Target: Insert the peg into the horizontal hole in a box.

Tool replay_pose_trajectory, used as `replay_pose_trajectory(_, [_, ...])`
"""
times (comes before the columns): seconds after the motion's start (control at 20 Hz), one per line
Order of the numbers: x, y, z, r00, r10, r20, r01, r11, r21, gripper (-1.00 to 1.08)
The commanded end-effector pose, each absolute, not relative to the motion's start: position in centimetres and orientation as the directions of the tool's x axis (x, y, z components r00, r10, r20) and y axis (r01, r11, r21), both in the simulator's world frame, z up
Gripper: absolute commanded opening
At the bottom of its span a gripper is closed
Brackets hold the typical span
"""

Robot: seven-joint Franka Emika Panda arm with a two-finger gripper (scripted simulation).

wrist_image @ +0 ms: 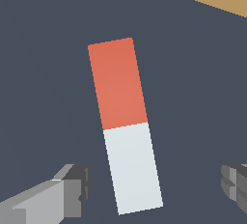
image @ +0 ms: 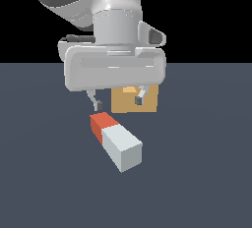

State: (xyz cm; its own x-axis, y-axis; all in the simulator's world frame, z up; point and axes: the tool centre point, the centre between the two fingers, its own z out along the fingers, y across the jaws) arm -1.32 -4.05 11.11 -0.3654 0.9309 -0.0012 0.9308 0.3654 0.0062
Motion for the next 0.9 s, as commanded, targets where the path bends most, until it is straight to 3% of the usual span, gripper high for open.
replay_pose_trajectory(0.0, [-1.4, -4.9, 10.1, -0.411, 0.912, -0.001, 0.912, 0.411, 0.005, 1.0])
replay_pose_trajectory(0.85, [-1.0, -7.3, 7.3, -0.534, 0.845, 0.0, 0.845, 0.534, 0.0, 1.0])
